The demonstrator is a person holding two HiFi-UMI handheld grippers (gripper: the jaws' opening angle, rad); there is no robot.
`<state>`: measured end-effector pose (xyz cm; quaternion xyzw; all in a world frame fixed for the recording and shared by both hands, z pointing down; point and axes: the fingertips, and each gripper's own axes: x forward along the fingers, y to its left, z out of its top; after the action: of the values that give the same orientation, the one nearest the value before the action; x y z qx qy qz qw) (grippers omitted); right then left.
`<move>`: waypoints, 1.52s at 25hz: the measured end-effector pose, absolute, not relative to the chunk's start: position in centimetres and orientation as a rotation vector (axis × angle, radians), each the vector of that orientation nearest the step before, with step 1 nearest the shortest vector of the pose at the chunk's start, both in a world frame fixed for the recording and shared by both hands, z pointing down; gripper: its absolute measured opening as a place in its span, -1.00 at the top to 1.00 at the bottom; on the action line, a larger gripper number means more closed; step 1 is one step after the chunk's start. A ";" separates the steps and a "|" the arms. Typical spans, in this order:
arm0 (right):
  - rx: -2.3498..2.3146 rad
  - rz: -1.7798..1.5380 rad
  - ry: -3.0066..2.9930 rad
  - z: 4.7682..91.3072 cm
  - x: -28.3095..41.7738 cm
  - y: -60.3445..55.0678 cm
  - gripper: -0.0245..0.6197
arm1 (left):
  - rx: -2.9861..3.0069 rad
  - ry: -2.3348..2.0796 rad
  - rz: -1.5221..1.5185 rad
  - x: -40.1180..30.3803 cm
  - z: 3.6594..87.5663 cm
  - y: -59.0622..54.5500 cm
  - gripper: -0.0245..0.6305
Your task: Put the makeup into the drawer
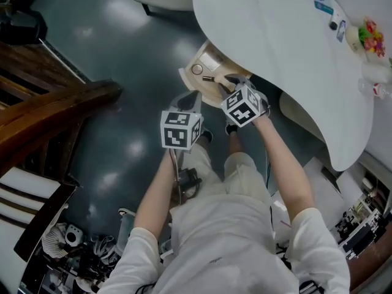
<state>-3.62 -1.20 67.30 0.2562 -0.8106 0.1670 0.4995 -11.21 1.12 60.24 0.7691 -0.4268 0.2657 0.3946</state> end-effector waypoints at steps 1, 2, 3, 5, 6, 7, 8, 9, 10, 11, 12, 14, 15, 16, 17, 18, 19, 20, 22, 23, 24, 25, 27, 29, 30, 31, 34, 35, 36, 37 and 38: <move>0.605 0.397 -1.955 68.4 -3.9 -1.5 0.60 | 1.945 -1.086 0.682 -11.4 60.9 0.9 0.90; 0.590 0.390 -1.946 69.5 -4.2 -1.8 0.60 | 1.938 -1.090 0.688 -11.6 61.6 0.6 0.90; 0.574 0.382 -1.936 70.7 -4.5 -2.0 0.59 | 1.929 -1.095 0.692 -12.0 62.2 0.4 0.90; 0.538 0.361 -1.917 73.0 -5.2 -2.4 0.59 | 1.908 -1.105 0.695 -12.6 63.2 0.2 0.90; 0.517 0.345 -1.906 74.0 -5.4 -2.5 0.59 | 1.899 -1.108 0.693 -12.8 63.7 0.1 0.90; 0.498 0.330 -1.896 75.0 -5.6 -2.7 0.59 | 1.892 -1.110 0.693 -12.9 64.1 0.2 0.90; 0.482 0.319 -1.886 75.8 -5.8 -2.8 0.59 | 1.888 -1.110 0.696 -13.0 64.5 0.2 0.90; 0.467 0.315 -1.878 76.6 -6.0 -3.0 0.58 | 1.887 -1.108 0.704 -13.0 64.8 0.3 0.90; 0.454 0.315 -1.872 77.4 -6.3 -3.1 0.58 | 1.886 -1.105 0.713 -13.1 65.2 0.5 0.90; 0.442 0.316 -1.866 78.2 -6.5 -3.2 0.57 | 1.883 -1.103 0.720 -13.1 65.4 0.7 0.90; 0.428 0.318 -1.859 78.9 -6.6 -3.2 0.57 | 1.880 -1.101 0.724 -13.2 65.7 0.8 0.90; 0.400 0.323 -1.847 80.3 -6.9 -3.3 0.56 | 1.871 -1.098 0.726 -13.1 66.1 1.1 0.90; 0.388 0.321 -1.843 80.9 -7.0 -3.3 0.56 | 1.868 -1.096 0.729 -13.1 66.2 1.1 0.90; 0.376 0.315 -1.841 81.3 -7.0 -3.3 0.56 | 1.865 -1.094 0.732 -13.0 66.4 1.2 0.90; 0.366 0.306 -1.838 81.7 -7.1 -3.3 0.55 | 1.864 -1.092 0.733 -13.0 66.5 1.2 0.90; 0.360 0.297 -1.835 82.0 -7.1 -3.3 0.55 | 1.863 -1.089 0.733 -12.9 66.5 1.3 0.90; 0.357 0.293 -1.832 82.3 -7.2 -3.3 0.54 | 1.861 -1.086 0.733 -13.0 66.5 1.4 0.90; 0.358 0.296 -1.829 82.5 -7.3 -3.3 0.54 | 1.860 -1.085 0.733 -13.1 66.5 1.6 0.90; 0.363 0.313 -1.825 82.8 -7.6 -3.2 0.52 | 1.855 -1.085 0.739 -13.4 66.6 1.9 0.90; 0.364 0.322 -1.824 82.9 -7.7 -3.2 0.51 | 1.852 -1.087 0.742 -13.6 66.6 2.0 0.90; 0.364 0.328 -1.824 82.9 -7.7 -3.2 0.49 | 1.848 -1.089 0.743 -13.8 66.6 2.1 0.90; 0.361 0.332 -1.824 82.9 -7.7 -3.2 0.47 | 1.845 -1.092 0.743 -13.9 66.7 2.2 0.90; 0.346 0.328 -1.824 82.9 -7.7 -2.9 0.44 | 1.840 -1.093 0.737 -14.1 66.6 2.5 0.90; 0.329 0.309 -1.826 82.7 -7.7 -2.5 0.39 | 1.838 -1.093 0.732 -14.1 66.5 2.7 0.90; 0.326 0.299 -1.829 82.5 -7.7 -2.4 0.39 | 1.838 -1.093 0.732 -14.2 66.4 2.8 0.90; 0.327 0.289 -1.832 82.3 -7.7 -2.4 0.39 | 1.839 -1.093 0.734 -14.2 66.4 2.8 0.90; 0.336 0.264 -1.847 80.9 -7.8 -2.2 0.40 | 1.847 -1.098 0.740 -14.4 65.9 2.9 0.90; 0.337 0.259 -1.852 80.3 -7.8 -2.1 0.40 | 1.849 -1.101 0.738 -14.4 65.6 2.9 0.90; 0.336 0.255 -1.859 79.5 -7.8 -1.8 0.41 | 1.850 -1.106 0.734 -14.4 65.2 2.9 0.90; 0.335 0.252 -1.868 78.6 -7.8 -1.5 0.43 | 1.849 -1.113 0.730 -14.4 64.8 2.9 0.90; 0.333 0.247 -1.878 77.6 -7.8 -1.1 0.51 | 1.848 -1.121 0.726 -14.4 64.2 2.9 0.90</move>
<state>-7.83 -1.12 77.56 0.1421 -0.8009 0.1053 0.5721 -14.38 2.93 64.17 0.7363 -0.4468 0.2893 0.4177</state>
